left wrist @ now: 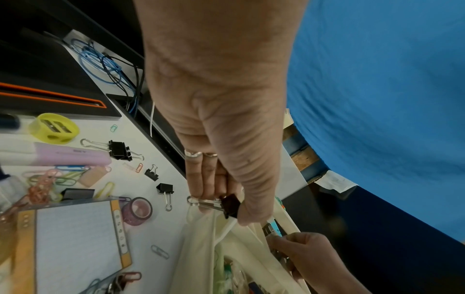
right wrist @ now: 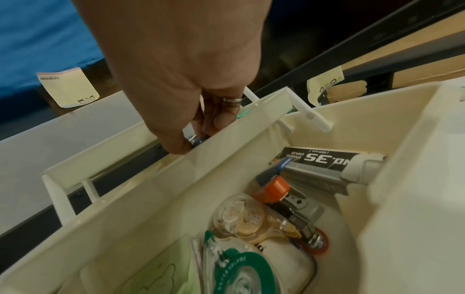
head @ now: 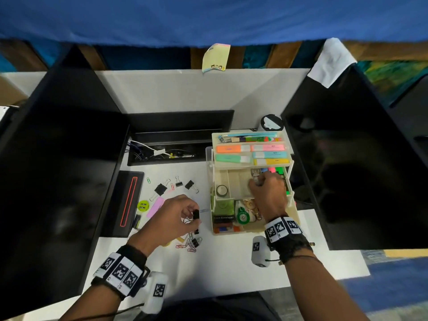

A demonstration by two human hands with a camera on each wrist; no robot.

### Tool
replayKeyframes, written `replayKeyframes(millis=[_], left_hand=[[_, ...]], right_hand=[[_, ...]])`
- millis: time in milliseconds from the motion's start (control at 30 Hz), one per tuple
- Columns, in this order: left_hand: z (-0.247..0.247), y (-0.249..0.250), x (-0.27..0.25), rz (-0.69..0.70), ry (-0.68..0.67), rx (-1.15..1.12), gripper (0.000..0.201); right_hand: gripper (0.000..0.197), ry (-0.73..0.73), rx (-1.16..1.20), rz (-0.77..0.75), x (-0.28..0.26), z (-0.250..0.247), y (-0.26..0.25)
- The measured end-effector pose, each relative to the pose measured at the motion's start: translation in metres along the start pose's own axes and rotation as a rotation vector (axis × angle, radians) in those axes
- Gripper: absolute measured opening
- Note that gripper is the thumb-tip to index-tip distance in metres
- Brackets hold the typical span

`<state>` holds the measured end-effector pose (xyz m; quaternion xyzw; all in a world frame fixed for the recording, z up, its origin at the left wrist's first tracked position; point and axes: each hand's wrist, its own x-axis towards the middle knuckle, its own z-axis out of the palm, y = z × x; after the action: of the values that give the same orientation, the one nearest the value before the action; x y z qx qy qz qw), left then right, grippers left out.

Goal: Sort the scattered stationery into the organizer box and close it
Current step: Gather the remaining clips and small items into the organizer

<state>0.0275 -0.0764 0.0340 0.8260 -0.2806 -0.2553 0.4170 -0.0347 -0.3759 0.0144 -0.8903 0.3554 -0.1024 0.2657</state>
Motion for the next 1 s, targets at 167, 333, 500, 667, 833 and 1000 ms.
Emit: replayKeyframes(millis=[167,333,500,667,833,1000], left_hand=[[0.005,0.002,0.001,-0.01,-0.01,0.024,0.023],[0.005,-0.004,-0.006,-0.074,0.009,0.036,0.025],[-0.002,-0.028,-0.016,-0.164,0.017,0.025,0.015],[-0.009,-0.043,-0.025,-0.322,0.04,0.092,0.02],[-0.02,-0.063,-0.046,-0.415,0.029,0.148,0.025],[-0.034,-0.087,-0.065,-0.511,0.121,0.319,0.021]], right_hand=[[0.024,0.013,-0.005,-0.003,0.008,0.003,0.007],[0.024,0.064,0.035,-0.091,-0.014,-0.004,0.001],[0.009,-0.164,0.062,-0.534,-0.074,0.009,-0.036],[0.03,-0.545,-0.174,-0.626,-0.125,0.069,-0.076],[0.049,-0.668,-0.621,-0.609,-0.143,0.111,-0.088],[0.033,-0.601,-0.594,-0.598,-0.144,0.123,-0.086]])
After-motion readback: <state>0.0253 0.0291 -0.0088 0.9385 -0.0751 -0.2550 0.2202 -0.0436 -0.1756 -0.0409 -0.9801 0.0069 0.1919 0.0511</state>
